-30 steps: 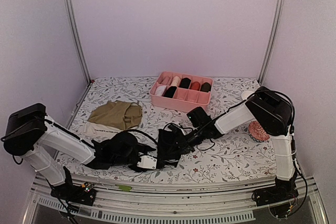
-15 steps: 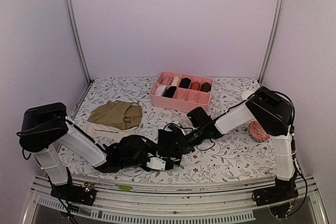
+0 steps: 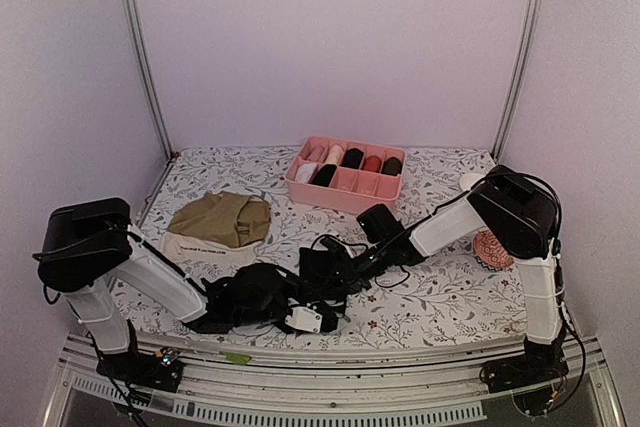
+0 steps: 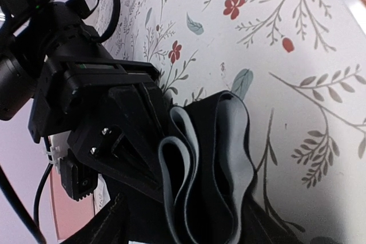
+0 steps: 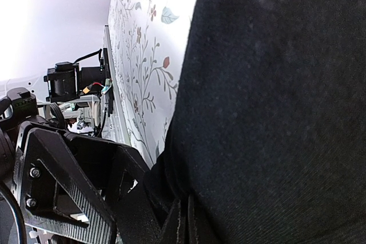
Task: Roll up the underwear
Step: Roll the underwear at the center of the board.
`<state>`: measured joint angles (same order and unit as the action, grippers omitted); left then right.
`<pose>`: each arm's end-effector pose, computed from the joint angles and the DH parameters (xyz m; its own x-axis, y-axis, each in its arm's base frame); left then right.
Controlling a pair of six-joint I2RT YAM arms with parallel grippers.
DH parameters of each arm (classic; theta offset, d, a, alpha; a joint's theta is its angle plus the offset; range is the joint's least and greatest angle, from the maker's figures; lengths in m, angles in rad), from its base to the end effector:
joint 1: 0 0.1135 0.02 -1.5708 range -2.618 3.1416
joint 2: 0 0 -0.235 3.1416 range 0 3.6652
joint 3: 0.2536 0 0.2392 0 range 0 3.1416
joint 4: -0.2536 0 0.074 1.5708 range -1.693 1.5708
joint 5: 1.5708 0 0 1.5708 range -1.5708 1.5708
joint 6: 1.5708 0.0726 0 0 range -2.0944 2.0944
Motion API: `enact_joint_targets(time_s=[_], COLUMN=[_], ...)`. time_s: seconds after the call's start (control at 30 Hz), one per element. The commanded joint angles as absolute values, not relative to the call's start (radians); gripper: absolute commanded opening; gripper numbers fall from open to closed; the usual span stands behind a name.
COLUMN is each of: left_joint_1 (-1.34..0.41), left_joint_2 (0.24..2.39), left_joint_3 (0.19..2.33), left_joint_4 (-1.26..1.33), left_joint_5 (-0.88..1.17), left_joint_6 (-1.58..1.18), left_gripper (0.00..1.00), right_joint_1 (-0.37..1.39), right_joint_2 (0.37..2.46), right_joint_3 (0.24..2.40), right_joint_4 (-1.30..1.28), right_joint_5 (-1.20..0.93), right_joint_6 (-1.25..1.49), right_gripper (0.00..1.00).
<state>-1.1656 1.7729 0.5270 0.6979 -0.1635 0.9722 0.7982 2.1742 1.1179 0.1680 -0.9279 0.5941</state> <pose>0.1379 -0.2915 0.0676 0.5881 0.6966 -0.4109 0.6497 -0.1044 0.7529 0.2332 0.3225 0.0438 -0.8864 -0.4286 -0.1750 -0.3445 0.3583 0.8677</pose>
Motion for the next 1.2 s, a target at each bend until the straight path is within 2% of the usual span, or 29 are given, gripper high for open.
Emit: enact_joint_targets(time_s=[0.0,0.27,0.5,0.83,1.0,1.1,1.17], left_joint_1=[-1.2,-1.219,-1.196,-1.153,-1.142,-1.126,-1.111], left_joint_2=[1.753,1.858,1.776,1.767,1.735,1.72,1.713], left_joint_3=[0.482,0.565,0.512,0.55,0.586,0.627,0.655], left_joint_4=[0.526,0.564,0.534,0.47,0.377,0.243,0.166], left_joint_5=[-0.095,-0.165,-0.208,-0.209,-0.132,-0.047,0.013], left_joint_6=[0.931,0.897,0.888,0.867,0.85,0.821,0.802], left_gripper=[0.63,0.65,0.57,0.33,0.12,0.02,0.0], right_joint_1=[0.802,0.801,0.801,0.805,0.81,0.795,0.772], right_joint_2=[2.276,2.278,2.275,2.27,2.237,2.174,2.115], right_joint_3=[1.051,1.06,1.061,1.066,1.051,1.033,1.015], right_joint_4=[0.032,0.034,0.029,0.038,0.067,0.091,0.104], right_joint_5=[-0.826,-0.83,-0.838,-0.843,-0.852,-0.843,-0.829], right_joint_6=[0.591,0.6,0.591,0.582,0.591,0.593,0.589], right_gripper=[0.05,0.05,0.05,0.06,0.07,0.13,0.2])
